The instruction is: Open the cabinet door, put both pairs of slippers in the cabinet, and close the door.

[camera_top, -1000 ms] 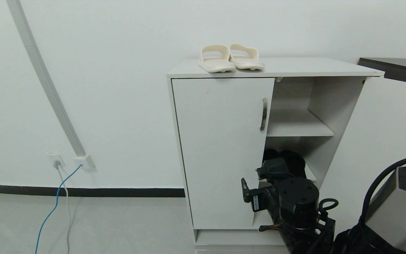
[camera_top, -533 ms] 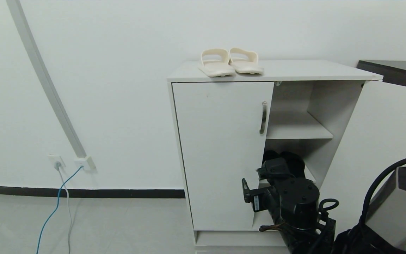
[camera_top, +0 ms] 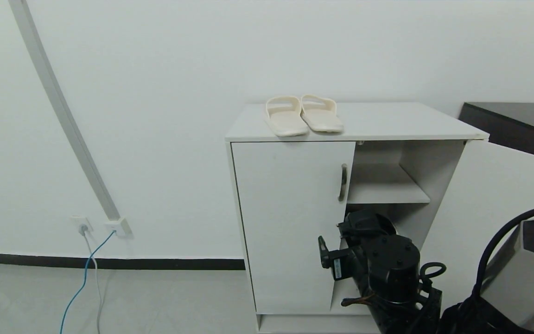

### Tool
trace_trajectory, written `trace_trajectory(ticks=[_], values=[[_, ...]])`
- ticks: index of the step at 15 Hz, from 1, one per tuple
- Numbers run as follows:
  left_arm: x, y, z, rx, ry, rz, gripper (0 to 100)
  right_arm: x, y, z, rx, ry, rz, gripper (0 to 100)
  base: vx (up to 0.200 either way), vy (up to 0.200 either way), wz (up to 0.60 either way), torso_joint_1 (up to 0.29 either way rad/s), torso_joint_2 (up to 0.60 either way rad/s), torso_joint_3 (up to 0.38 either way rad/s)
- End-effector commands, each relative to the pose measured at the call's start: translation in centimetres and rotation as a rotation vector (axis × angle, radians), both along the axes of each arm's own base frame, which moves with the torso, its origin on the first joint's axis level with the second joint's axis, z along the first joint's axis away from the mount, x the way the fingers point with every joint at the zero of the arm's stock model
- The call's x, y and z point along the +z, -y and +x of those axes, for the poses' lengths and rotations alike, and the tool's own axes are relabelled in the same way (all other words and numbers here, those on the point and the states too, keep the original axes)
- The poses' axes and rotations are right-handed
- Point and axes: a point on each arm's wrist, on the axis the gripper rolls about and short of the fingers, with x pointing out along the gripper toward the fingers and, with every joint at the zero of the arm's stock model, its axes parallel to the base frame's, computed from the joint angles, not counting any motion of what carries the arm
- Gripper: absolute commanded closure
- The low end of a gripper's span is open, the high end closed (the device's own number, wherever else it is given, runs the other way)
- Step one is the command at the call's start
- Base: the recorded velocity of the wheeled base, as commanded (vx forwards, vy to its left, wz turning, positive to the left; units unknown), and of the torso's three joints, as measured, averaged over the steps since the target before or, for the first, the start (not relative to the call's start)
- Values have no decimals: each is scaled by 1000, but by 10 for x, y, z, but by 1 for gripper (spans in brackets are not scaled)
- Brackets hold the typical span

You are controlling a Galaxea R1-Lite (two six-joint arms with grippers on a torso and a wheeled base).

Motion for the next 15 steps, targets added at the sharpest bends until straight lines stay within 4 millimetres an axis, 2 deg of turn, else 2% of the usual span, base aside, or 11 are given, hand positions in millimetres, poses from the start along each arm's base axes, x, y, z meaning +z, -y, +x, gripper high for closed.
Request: trace_trajectory(ticks=[1,15], values=[[0,0,0,0,0,0,100,-1,-1,0,2,-3,-2,0,0,0,0,149,-471,-325],[0,0,0,0,0,0,100,-2,0,-1,3,-4,-3,0,0,0,0,194,-515,-322]])
